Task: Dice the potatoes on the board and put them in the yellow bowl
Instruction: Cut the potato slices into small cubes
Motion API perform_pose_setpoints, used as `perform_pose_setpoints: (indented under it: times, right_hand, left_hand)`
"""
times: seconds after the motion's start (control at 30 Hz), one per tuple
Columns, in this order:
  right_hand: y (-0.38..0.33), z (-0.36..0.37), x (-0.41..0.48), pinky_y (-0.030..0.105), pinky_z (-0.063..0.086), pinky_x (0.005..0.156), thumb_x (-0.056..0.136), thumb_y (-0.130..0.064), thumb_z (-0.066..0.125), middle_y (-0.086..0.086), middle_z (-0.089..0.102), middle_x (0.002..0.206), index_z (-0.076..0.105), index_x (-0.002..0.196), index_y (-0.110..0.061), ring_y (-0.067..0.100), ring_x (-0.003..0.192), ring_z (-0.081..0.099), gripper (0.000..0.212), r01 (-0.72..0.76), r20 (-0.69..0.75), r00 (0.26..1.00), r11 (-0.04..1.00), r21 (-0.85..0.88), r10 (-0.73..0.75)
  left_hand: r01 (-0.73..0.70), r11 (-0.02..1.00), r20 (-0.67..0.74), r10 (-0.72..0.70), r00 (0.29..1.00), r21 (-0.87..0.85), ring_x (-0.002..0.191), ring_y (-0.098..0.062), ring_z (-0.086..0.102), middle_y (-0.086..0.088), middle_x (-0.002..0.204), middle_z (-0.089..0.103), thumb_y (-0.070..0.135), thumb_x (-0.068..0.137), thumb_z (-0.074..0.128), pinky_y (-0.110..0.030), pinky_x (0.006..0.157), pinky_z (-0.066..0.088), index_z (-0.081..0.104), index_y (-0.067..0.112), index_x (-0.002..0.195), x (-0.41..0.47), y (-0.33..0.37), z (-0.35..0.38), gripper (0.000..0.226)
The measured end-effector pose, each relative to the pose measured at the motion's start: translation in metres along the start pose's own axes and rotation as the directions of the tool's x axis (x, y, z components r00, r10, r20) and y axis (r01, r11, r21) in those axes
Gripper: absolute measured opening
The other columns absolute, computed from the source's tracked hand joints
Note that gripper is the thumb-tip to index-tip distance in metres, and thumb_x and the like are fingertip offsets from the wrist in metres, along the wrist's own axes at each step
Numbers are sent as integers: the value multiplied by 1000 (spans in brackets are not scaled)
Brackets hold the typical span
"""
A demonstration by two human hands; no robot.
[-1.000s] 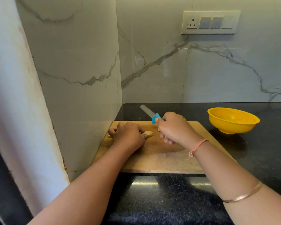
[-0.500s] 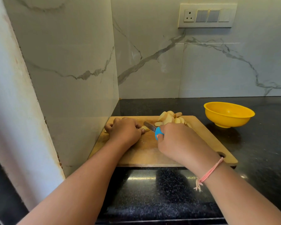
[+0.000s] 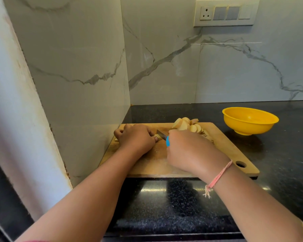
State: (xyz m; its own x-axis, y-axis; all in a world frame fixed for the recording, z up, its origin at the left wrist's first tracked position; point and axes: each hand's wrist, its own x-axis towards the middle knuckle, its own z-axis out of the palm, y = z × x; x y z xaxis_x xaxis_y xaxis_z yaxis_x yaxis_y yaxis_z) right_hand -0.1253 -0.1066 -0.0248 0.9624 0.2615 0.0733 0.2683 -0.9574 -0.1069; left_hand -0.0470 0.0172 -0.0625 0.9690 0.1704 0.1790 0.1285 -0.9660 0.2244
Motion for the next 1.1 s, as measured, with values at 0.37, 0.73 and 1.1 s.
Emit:
perform_pose_setpoints:
  times: [0.37,0.73,1.1]
  right_hand:
    - [0,1,-14,22,32,50,97,-20,44,-4,40,69,45,94,-20,9,59,39,3,24,-7,1000,999,24,-24]
    - [20,-4,-34,21,39,56,98,-32,43,-2,53,91,50,129,-22,11,70,52,34,-44,-37,998,998,52,46]
    - [10,14,-14,26,39,61,98,-33,39,-1,53,85,54,117,-18,17,80,54,28,-29,-136,990,994,102,43]
  left_hand:
    - [3,997,-1,-3,1000,77,126,-22,36,4,125,57,59,90,50,-43,103,26,67,38,107,3,3,-1,32]
    - [-28,999,18,29,999,-37,123,-22,37,7,122,58,57,90,51,-41,97,26,67,38,110,-1,-5,-1,32]
    - [13,999,51,-11,999,-33,127,-22,34,8,129,56,54,92,51,-41,98,26,65,44,114,1,-3,-2,28]
